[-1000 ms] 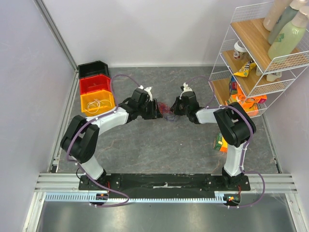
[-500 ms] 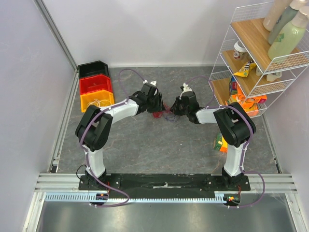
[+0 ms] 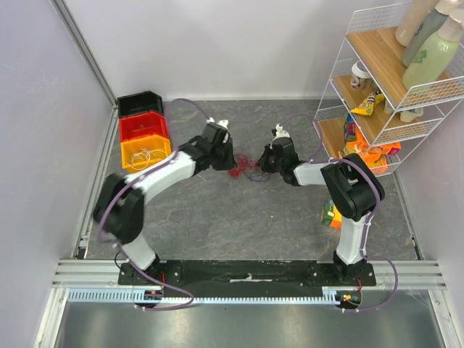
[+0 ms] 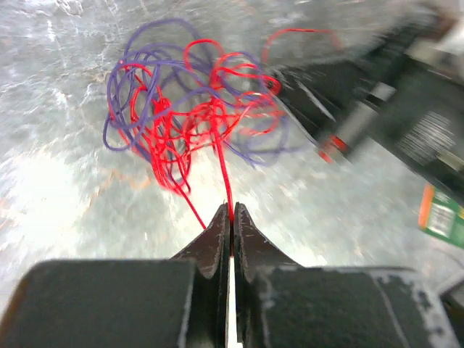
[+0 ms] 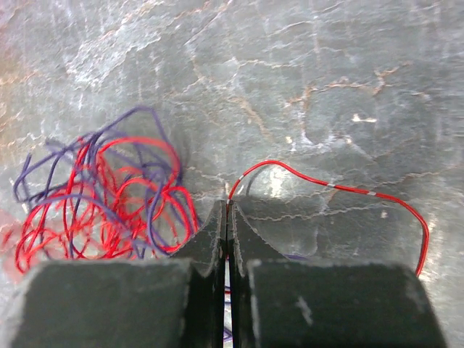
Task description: Untangle the cables
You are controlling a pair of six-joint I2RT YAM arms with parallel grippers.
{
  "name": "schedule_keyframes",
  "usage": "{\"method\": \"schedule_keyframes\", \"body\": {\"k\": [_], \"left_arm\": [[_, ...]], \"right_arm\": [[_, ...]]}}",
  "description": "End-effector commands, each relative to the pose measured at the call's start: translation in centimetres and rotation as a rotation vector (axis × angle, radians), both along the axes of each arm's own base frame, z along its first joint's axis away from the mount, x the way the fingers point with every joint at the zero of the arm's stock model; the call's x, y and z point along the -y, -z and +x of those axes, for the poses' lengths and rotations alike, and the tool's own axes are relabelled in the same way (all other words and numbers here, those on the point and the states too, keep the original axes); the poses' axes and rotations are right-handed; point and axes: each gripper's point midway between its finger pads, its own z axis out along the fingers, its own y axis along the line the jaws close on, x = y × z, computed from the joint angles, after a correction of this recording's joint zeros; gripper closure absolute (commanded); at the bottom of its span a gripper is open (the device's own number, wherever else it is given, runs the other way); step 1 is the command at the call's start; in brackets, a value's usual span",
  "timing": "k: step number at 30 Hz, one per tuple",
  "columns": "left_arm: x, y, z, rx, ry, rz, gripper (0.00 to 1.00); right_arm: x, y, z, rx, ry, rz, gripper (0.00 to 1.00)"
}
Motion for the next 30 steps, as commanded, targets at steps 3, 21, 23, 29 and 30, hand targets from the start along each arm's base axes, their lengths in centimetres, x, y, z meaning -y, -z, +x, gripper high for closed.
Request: {"method": "schedule_keyframes", "body": {"k": [3,21,23,29,30], "left_arm": [[-2.9,-18.0,-7.0,0.354,0.095,-0.266,0.98],[-15.0,-37.9,-21.4,0.788,0.001,-0.51,0.98],[-12.9,-36.4,-20.4,0.712,0.048,-0.522,0.98],[-9.4,-34.1,-16.6,0.631,0.063,-0.518,0.98],[-9.0,-33.9,-16.2,0.629,0.071,-0.521,0.98]], "right_arm": [[3.3,-2.0,1.0,0.073,0.16,-0.091,1.0],[5.6,-2.8,2.6,0.087,0.2,-0.202,0.9],[4.3,-3.4,2.3,0.086,0.102,-0.23,0.8],[1.8,-5.4,-2.9,-0.036,-0.182,-0.262,0.49],[0.9,-6.1,-4.3,-0.015,-0.233,-0.26,0.42]]}}
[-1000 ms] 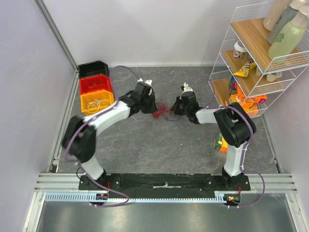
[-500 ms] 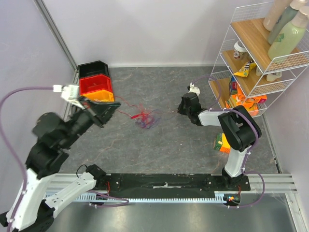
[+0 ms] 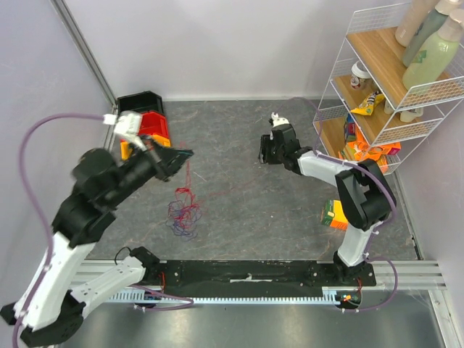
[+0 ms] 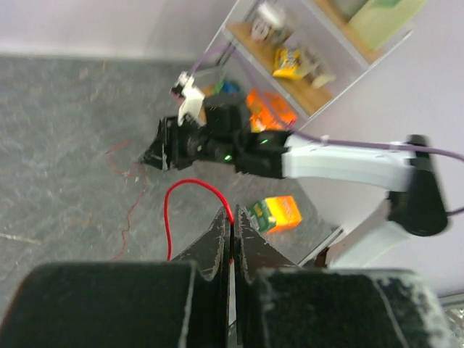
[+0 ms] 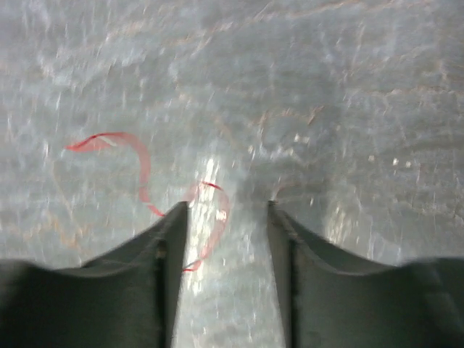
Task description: Untangle the cables
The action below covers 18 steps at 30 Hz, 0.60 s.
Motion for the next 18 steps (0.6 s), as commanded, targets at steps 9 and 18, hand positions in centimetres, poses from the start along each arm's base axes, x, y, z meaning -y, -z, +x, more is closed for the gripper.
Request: {"method": "schedule_keyframes", "body": {"k": [9,18], "left_arm": [[4.2,2.8,3.2,-0.074,0.087,0.011,0.98],[3.6,2.4,1.5,-0.061,0.113,-0.014,0.98]], "right_arm": [[-4.4,-4.4,-13.4,-0.114,-0.301,0.197,0.22],[0.4,-1.4,-12.1,-0.054,0.136,0.054,0.2]]}}
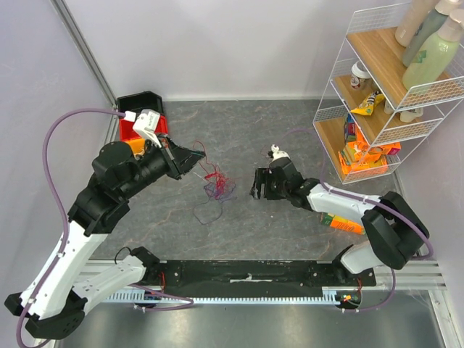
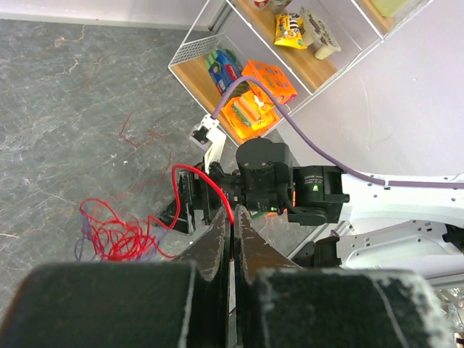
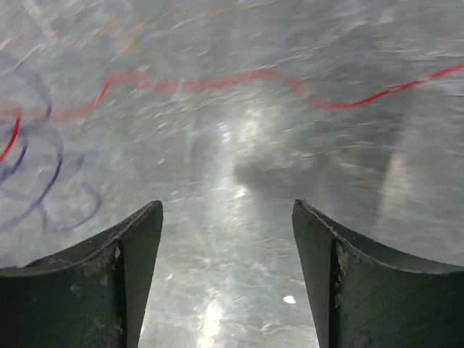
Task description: Untangle the cables
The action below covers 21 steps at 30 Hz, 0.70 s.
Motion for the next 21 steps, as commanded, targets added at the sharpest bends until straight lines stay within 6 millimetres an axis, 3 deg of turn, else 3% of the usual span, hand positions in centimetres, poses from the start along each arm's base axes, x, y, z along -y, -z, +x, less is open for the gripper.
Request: {"method": "schedule_keyframes", "body": {"k": [1,3,5,10,15,18,21], "left_arm": [[0.1,-1.8,-1.4,0.032,0.043,-0.073,0.98],[0.4,-1.7,-1.8,0.027,0.063,-0.088,0.98],[0.7,-1.5,-2.2,0.02,0.085,-0.107,0.98],[1.2,-0.8,-2.7,0.005,0.122,-0.131,0.98],[1.3,-0.6,-3.3,0.001,0.15,-0.137,0.98],[1.1,-0.5,-3.8,0.005,0.158,-0.145,0.98],[0.9,-0.3,-4.2,0.008,0.164,-0.144,0.98]], "right_arm": [[4.7,-1.4,3.5,0.098,0.341,-0.107,0.2],[5.1,-1.3,3.0,0.052,0.427,-0.02,0.15],[4.1,-1.1,2.9,0.004,0.492,0.117,0.14],[-0.6,1.3,1.9,-0.202,0.532,0.374,0.18],[-3.8,2.4,1.1,-0.288,0.553,0.462,0.21],[-4.8,3.9,-0.2,-0.36,0.581,0.503,0.24],[-5.3,3.8,-1.1,-0.333,0.579,0.521,0.28]]}}
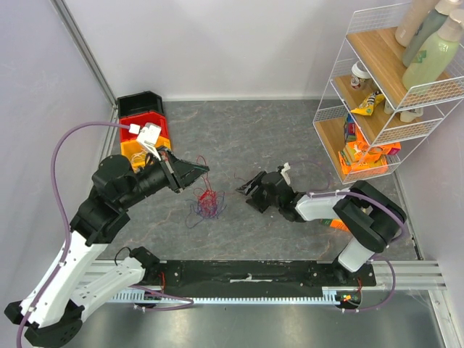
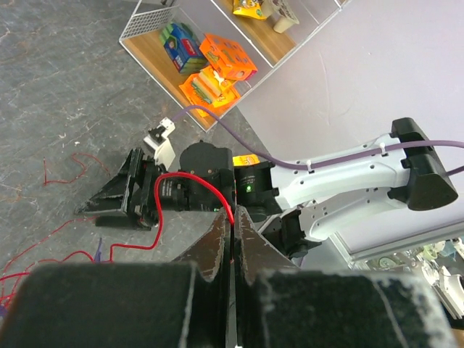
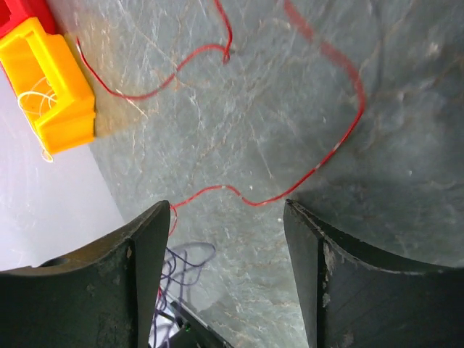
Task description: Untangle the cables
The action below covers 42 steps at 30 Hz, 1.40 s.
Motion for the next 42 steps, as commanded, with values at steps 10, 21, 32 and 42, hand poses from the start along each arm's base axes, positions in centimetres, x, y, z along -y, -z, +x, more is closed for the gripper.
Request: {"method": "schedule_keyframes", "body": {"k": [10,21,32,42], "left_arm": [[-0.5,-1.9,-2.7,0.057,0.065,-0.057,0.98],[-1.4,-1.1,-4.1,0.041,0.081,0.009,0.98],[-6.9,15.5,3.5,-0.216,-0.439,0.266,0.98],[-3.4,30.2,5.6,-0.576,-0.384,0.365,0.98]], "right_arm": [[-0.5,0.5,-4.0,0.012,-0.061,-0.059,0.17],[-4.8,0.8,1.2,0.02,0.026,0.003,0.67],[-1.6,-22.7,6.3,0.627,-0.298,-0.422,1.0],[2.0,-48.7,4.2,1.053,-0.196,-0.357,1.0]]}}
